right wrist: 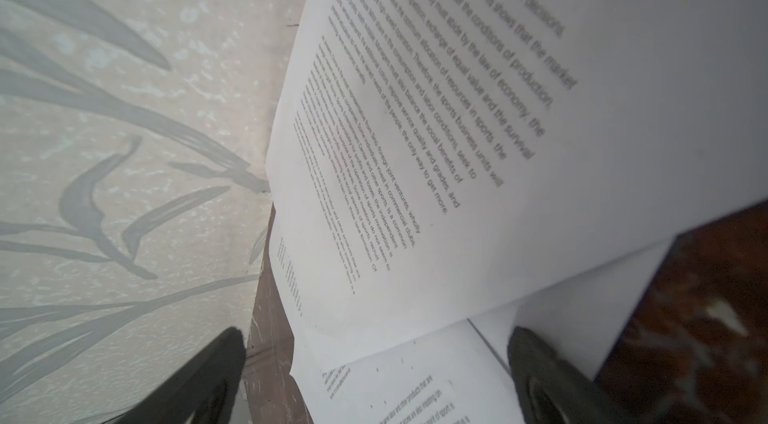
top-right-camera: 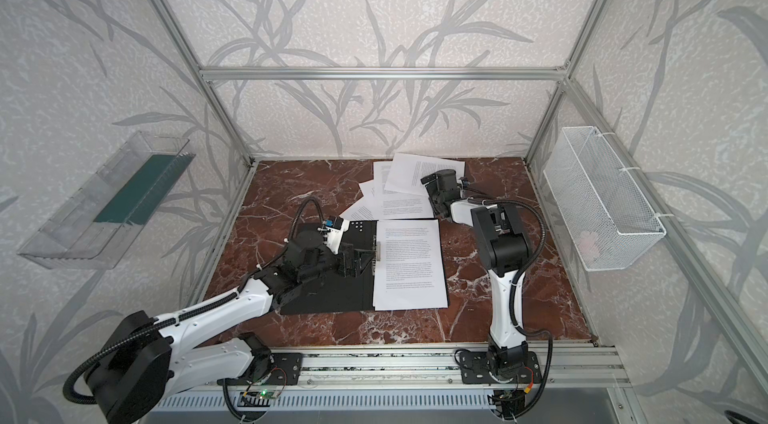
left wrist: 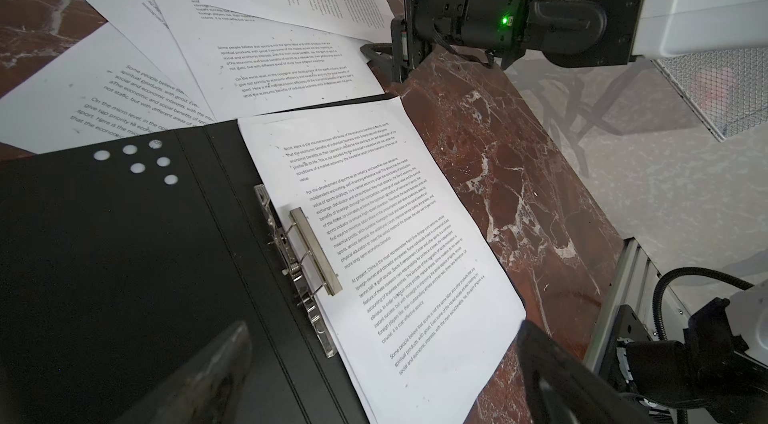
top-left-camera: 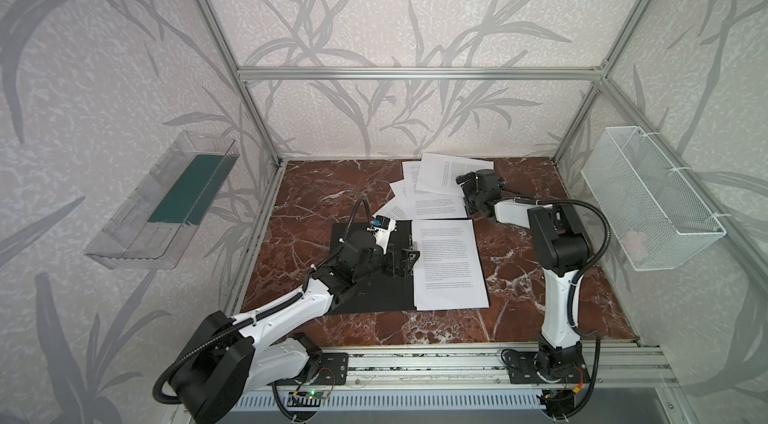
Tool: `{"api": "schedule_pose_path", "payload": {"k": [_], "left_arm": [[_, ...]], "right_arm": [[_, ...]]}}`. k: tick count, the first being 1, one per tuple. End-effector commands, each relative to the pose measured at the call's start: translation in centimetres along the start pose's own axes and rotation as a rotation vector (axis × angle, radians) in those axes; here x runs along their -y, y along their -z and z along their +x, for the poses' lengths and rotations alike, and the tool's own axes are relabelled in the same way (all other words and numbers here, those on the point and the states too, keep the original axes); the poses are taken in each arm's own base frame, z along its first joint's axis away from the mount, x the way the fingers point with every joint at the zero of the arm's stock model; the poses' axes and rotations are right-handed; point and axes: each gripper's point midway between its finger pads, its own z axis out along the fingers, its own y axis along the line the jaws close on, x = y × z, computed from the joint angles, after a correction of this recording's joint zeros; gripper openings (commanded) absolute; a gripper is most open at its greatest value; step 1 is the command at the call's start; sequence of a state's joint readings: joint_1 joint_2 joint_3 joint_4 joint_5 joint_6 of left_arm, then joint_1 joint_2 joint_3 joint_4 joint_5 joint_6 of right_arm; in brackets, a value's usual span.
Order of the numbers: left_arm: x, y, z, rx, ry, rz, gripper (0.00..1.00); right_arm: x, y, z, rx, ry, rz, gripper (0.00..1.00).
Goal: Put the files into the folder
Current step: 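Lower the right gripper and pinch the edge of a loose printed sheet, then lift the pinched sheet off the pile with the right gripper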
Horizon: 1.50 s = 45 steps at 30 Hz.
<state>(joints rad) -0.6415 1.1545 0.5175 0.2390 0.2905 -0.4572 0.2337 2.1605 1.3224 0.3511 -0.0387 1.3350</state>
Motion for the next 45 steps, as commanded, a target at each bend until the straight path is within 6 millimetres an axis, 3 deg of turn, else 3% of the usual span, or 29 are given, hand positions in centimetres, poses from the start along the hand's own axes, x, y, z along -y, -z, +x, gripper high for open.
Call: {"api": "schedule_pose_path", "payload": {"k": [1, 8, 21, 26, 38, 45], "left_arm": [[0.6, 0.2, -0.6, 0.021, -0.009, 0.017, 0.99], [0.5, 0.1, -0.6, 0.021, -0.009, 0.016, 0.99], [0.4, -0.2, -0.3, 0.009, -0.009, 0.016, 0.99], [0.5, -0.2, -0.3, 0.01, -0.008, 0.017, 0.99], [0.5, -0.1, -0.4, 0.016, -0.008, 0.017, 0.99], [0.5, -0.1, -0.5, 0.014, -0.01, 0.014, 0.99]], "right_arm": [[3.7, -1.7, -0.3, 0.001, 0.007, 0.059, 0.99], [1.7, -2.8, -1.0, -0.019, 0.053, -0.054, 0.99], [-2.1, -1.7, -1.5, -0.012, 0.171, -0.157, 0.81], [-3.3, -1.0, -2.0, 0.022, 0.221, -0.189, 0.8], [0.3, -2.4, -1.6, -0.032, 0.166, -0.048, 0.81], [1.0, -3.9, -1.4, -0.053, 0.143, -0.028, 0.8]]}}
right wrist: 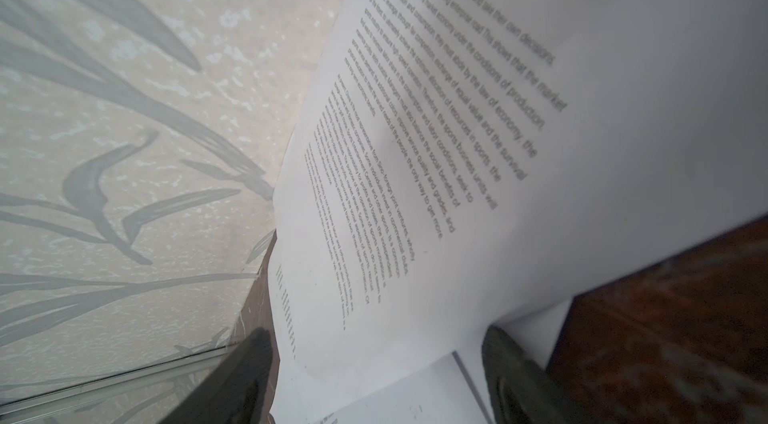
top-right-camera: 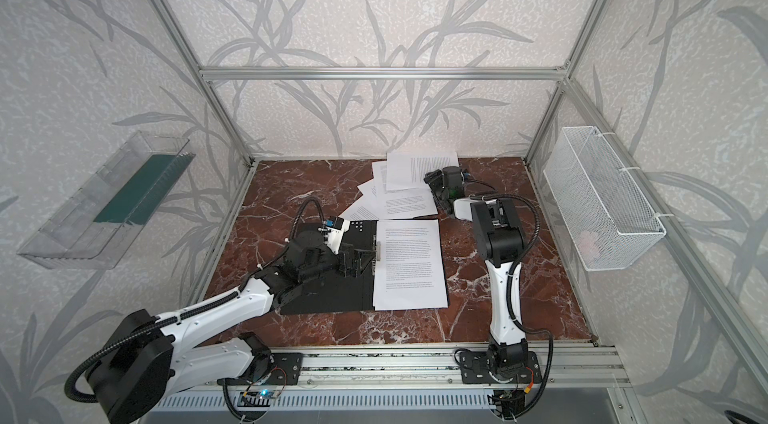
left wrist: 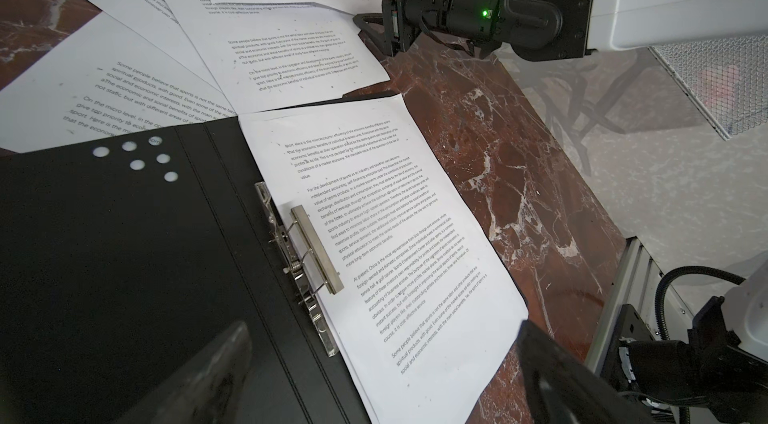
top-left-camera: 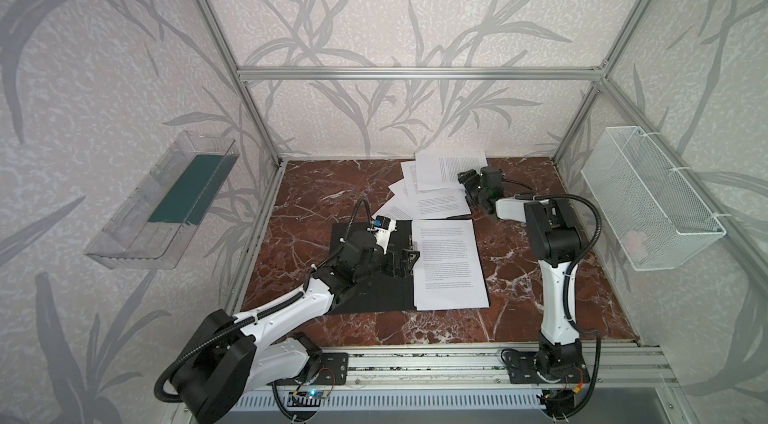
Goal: Put the files into the folder
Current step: 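Lift the pinched sheet off the pile with the right gripper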
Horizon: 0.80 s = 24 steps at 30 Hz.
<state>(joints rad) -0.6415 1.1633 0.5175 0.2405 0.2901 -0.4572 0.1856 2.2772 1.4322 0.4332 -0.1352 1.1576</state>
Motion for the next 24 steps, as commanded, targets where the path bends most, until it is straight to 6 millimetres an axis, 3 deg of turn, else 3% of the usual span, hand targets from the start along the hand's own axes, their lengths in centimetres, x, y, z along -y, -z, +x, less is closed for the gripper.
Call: {"api": "schedule_pose_path", "payload": {"k": [1, 4, 9, 17, 21, 24], "left_arm": [[0.7, 0.1, -0.7, 0.022, -0.012, 0.019, 0.99], [0.5, 0.1, -0.6, 0.024, -0.015, 0.009, 0.99], [0.5, 0.0, -0.6, 0.02, -0.014, 0.01, 0.99], [0.3, -0.2, -0.5, 0.016, -0.016, 0.002, 0.99], [0.2, -0.2, -0.4, 0.014, -0.02, -0.004, 0.99], [0.2, -0.4, -0.4, 0.007, -0.017, 0.001, 0.99]], "right_arm": [[2.3, -1.0, 0.7, -0.032, -0.03, 0.071, 0.8], [2.9, -1.4, 0.8, -0.032, -0.052, 0.083, 0.8], [0.9, -2.2, 0.0, 0.0, -0.057, -0.038, 0.8], [-5.0, -3.2, -1.4, 0.03, 0.02, -0.28, 0.82], [-8.2, -1.9, -1.9, 0.053, 0.095, -0.375, 0.84], [-9.1, -0.8, -1.7, 0.055, 0.149, -0.379, 0.86]]}}
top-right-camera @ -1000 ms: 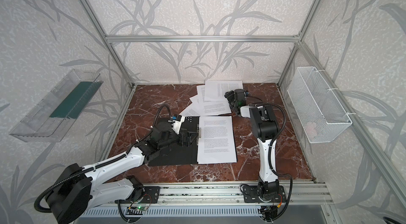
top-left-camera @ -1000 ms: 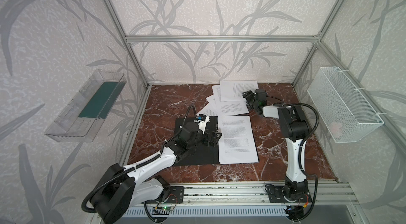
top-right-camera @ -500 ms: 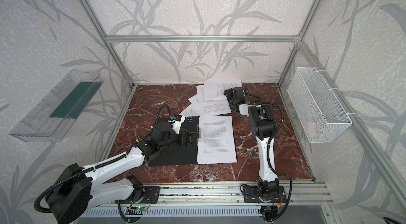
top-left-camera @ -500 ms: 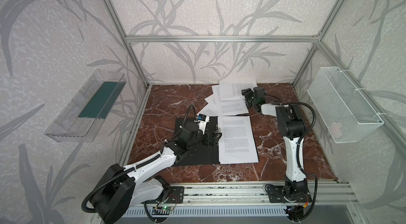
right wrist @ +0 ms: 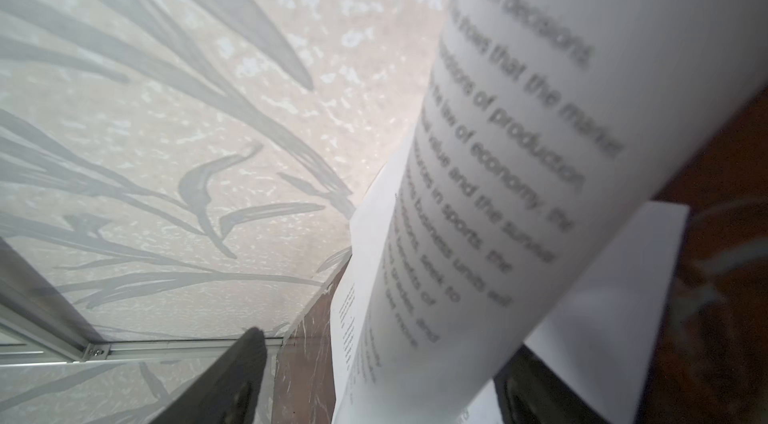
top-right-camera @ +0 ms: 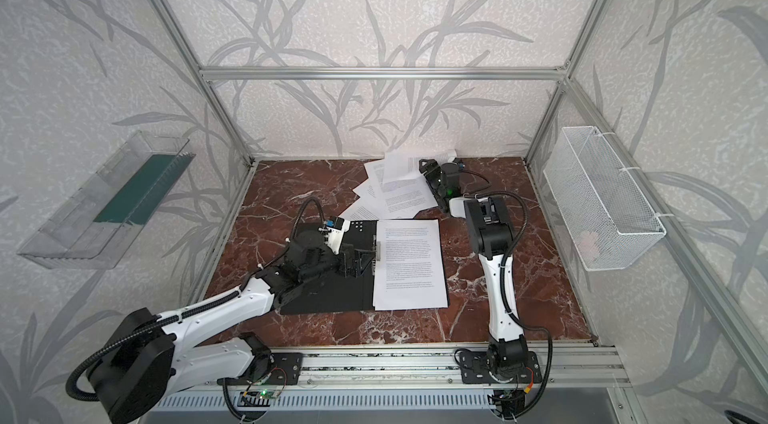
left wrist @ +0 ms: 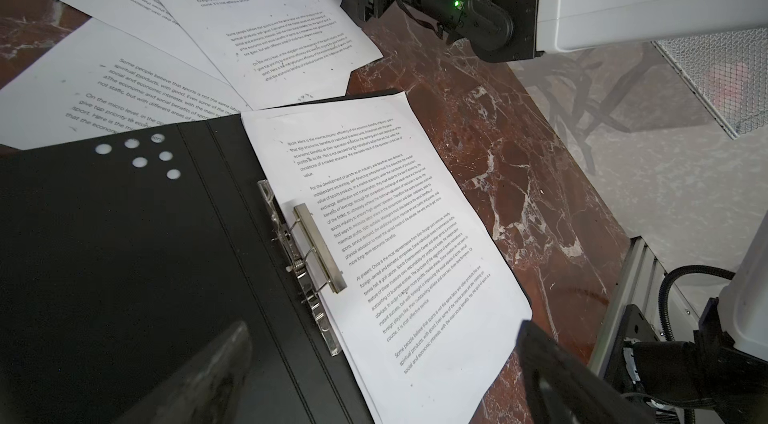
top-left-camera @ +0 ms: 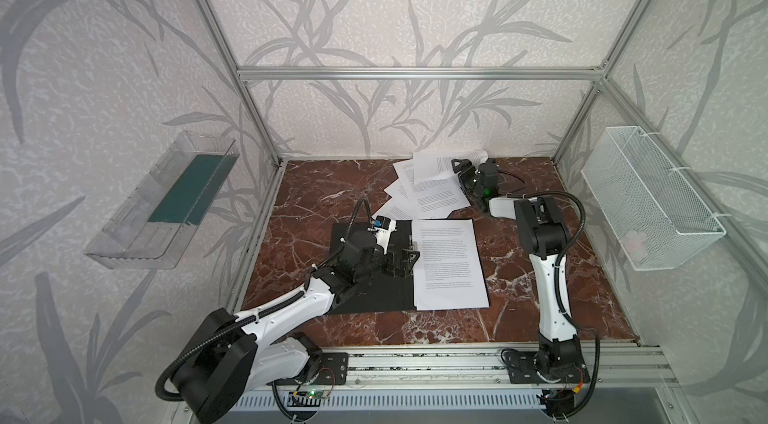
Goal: Put the files into the folder
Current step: 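Lift the pinched sheet off the pile with the right gripper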
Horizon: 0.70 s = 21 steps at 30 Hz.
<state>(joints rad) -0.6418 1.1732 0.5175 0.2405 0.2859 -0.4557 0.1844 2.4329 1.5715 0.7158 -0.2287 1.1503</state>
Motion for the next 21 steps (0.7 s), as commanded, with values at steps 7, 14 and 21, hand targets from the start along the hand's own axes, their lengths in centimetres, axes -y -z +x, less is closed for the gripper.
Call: {"api": "schedule_pose_path", "payload": {"k": [7, 14, 21], "left_arm": [[0.5, -0.4, -0.5, 0.009, -0.016, 0.013, 0.99], [0.3, -0.4, -0.4, 0.007, -0.016, 0.006, 0.99], [0.4, -0.3, -0.6, 0.014, -0.015, 0.009, 0.99]], "right_arm": [[-4.3, 2.3, 0.0, 0.026, 0.041, -0.095, 0.9], [-6.4, 2.7, 1.3, 0.034, 0.016, -0.112, 0.92], [-5.6, 2.7, 1.8, 0.025, -0.034, -0.031, 0.88]]}}
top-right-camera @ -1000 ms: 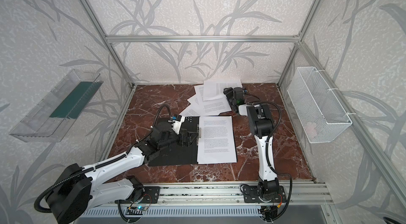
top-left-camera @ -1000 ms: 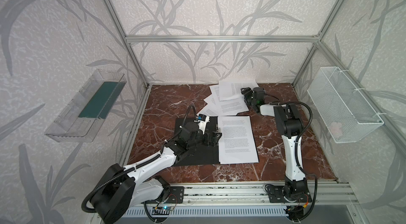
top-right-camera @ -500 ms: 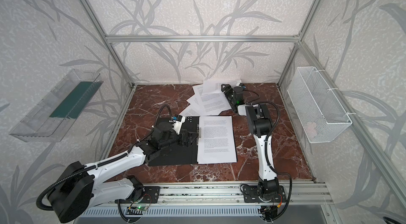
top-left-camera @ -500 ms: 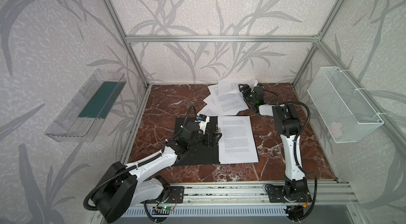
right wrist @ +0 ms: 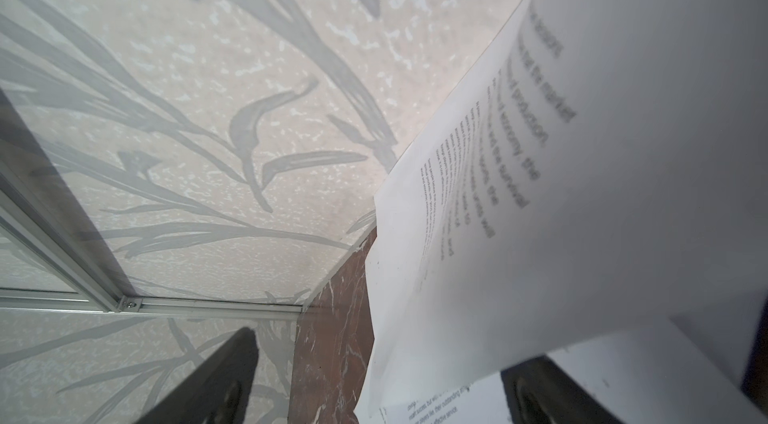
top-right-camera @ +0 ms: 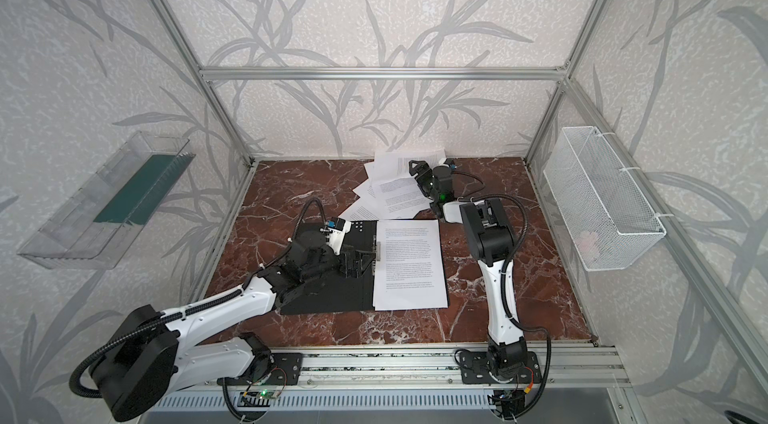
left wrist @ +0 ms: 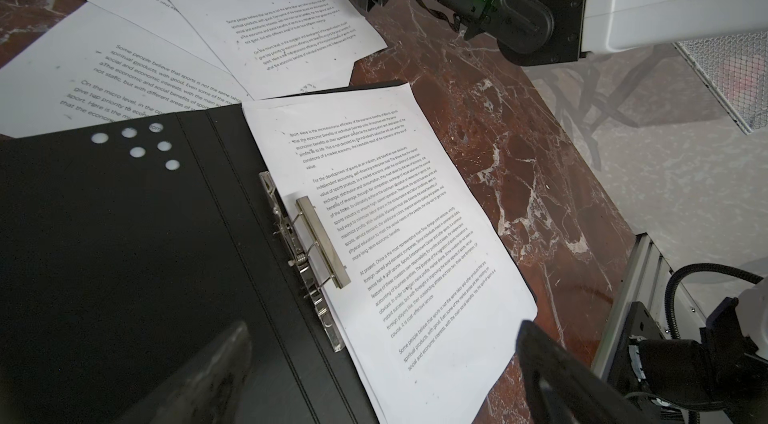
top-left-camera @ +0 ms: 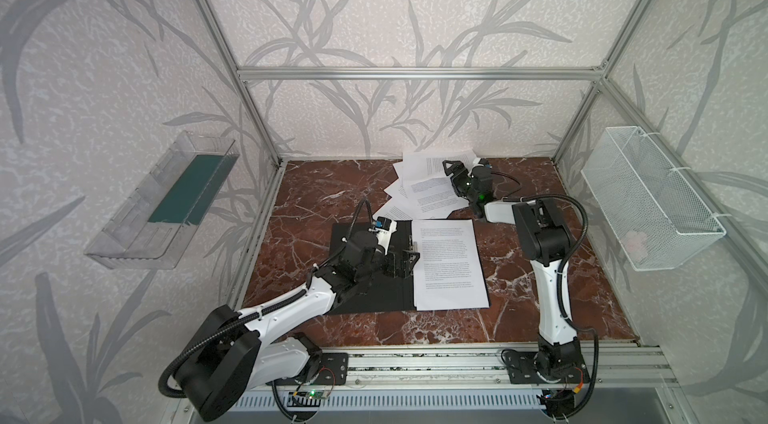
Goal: Put the files into the folder
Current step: 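Lift the pinched sheet off the pile with the right gripper, then raise the held sheet higher with the right gripper toward the folder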
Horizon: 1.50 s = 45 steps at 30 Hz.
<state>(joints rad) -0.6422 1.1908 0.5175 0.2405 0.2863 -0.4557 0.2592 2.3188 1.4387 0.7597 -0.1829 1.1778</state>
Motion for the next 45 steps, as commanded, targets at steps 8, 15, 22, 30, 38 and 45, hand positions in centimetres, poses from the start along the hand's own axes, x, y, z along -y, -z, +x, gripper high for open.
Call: {"api": "schedule_pose_path", "payload": {"k": [8, 15, 22, 30, 38, 45], "left_arm": [[1.0, 0.1, -1.0, 0.029, -0.015, 0.031, 0.99], [1.0, 0.2, -1.1, 0.033, -0.017, 0.03, 0.99], [0.9, 0.1, -1.0, 0.03, -0.016, 0.028, 0.99], [0.9, 0.4, -1.2, 0.039, -0.019, 0.024, 0.99], [1.3, 0.4, -1.2, 0.038, -0.01, 0.043, 0.99], [1.3, 0.5, -1.3, 0.04, -0.013, 0.04, 0.99]], "right_arm": [[0.3, 3.1, -2.4, 0.153, -0.096, 0.105, 0.85], [1.9, 2.3, -3.0, 0.163, -0.101, 0.143, 0.74], [3.7, 2.8, -2.6, 0.172, -0.133, 0.204, 0.55], [4.6, 3.2, -2.3, 0.155, -0.119, 0.241, 0.51], [7.8, 5.8, -2.7, 0.113, -0.121, 0.462, 0.64], [9.1, 4.2, -1.0, 0.011, -0.136, 0.517, 0.65]]}}
